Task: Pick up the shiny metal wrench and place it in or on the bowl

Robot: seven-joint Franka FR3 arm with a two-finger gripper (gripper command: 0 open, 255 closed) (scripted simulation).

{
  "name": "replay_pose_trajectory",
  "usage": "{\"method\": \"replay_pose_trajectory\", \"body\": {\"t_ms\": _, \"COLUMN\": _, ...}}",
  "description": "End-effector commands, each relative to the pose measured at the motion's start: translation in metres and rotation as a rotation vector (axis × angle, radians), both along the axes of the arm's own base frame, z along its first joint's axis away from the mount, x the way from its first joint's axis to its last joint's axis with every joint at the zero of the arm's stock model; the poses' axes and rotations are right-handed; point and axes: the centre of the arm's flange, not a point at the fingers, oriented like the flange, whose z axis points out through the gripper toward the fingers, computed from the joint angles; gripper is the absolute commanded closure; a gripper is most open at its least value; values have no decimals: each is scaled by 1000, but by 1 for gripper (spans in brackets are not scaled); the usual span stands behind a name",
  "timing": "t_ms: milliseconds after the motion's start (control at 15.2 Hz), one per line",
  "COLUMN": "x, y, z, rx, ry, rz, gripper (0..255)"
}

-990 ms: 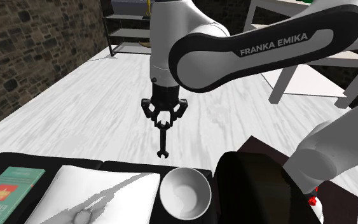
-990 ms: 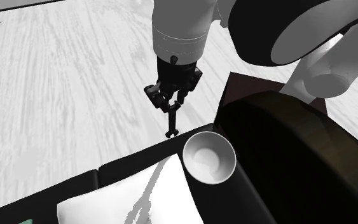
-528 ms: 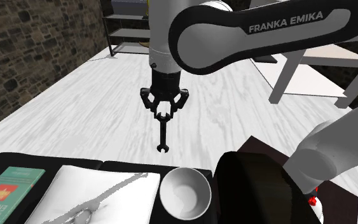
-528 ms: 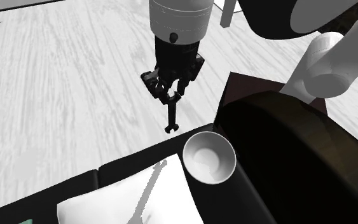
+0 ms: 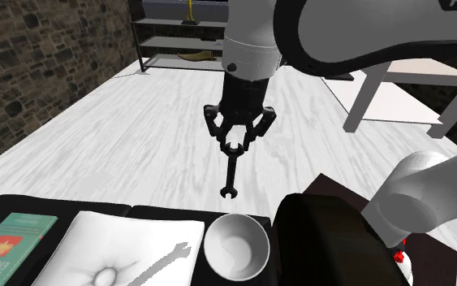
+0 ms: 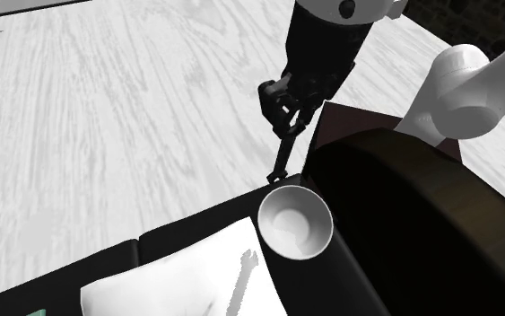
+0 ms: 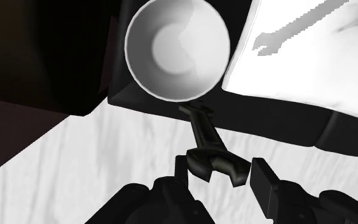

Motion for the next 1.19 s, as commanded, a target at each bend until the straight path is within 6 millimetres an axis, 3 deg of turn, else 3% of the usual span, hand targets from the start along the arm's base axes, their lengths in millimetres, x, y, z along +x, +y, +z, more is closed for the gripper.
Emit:
{"method": "replay_pose_trajectory", "body": {"t_ms": 0, "x": -23, "y": -4, "z": 14, "rx": 1, "ry": 1, "rz": 0, "gripper": 255}}
{"method": "replay_pose_trajectory", "body": {"t_ms": 462, "x": -100, "y": -14, "z": 57, "rx": 1, "ry": 1, "rz": 0, "gripper": 255}}
{"method": "replay_pose_trajectory", "body": {"t_ms": 1122, "x": -100, "y": -14, "z": 4, "rx": 1, "ry": 1, "rz": 0, "gripper": 255}}
